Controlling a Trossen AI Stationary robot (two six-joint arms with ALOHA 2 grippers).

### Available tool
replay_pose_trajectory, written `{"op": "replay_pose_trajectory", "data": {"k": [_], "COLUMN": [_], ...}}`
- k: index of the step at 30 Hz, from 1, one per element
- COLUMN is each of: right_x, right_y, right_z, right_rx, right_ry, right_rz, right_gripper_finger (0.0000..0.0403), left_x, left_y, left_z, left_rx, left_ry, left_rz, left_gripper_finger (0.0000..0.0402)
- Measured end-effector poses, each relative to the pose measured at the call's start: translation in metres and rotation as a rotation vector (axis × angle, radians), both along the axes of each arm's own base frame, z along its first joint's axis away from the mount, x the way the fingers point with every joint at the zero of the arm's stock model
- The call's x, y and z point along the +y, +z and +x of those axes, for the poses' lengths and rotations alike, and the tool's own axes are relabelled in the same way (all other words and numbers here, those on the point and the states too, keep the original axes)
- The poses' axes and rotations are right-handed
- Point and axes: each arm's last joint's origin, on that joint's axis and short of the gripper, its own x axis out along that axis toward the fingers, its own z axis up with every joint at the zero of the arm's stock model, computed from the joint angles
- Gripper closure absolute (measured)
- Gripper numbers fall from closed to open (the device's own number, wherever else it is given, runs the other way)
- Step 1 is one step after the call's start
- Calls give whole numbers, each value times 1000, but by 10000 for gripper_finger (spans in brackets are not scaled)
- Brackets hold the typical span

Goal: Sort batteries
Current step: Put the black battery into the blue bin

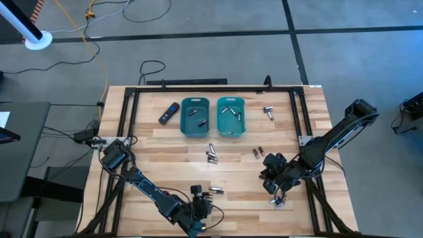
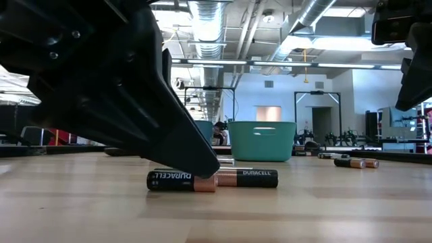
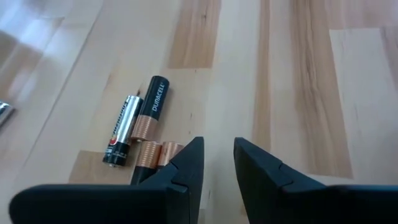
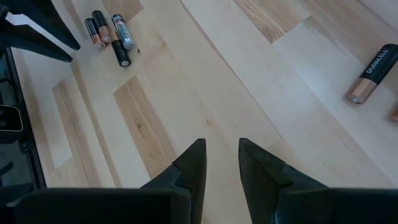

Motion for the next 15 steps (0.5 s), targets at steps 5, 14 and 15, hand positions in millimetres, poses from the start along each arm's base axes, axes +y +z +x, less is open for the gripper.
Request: {"op": "replay_pose_trajectory", "data": {"k": [5, 14, 15], "right_x": [0, 0, -1], "right_y": [0, 0, 0], "right_z": [0, 1, 1], "right_rx": [-3, -6, -6], "right_ry": [-6, -9, -13], "right_rz": [6, 9, 9], "right_gripper_finger": [291, 291, 291], "left_x": [1, 4, 4], "left_y": [0, -2, -3], "left_z": [0, -3, -3], "left_rx": [-6, 23, 26], "left_ry": [15, 36, 37], "left_rz": [20, 37, 39], "left_gripper_finger": [319, 319, 319]}}
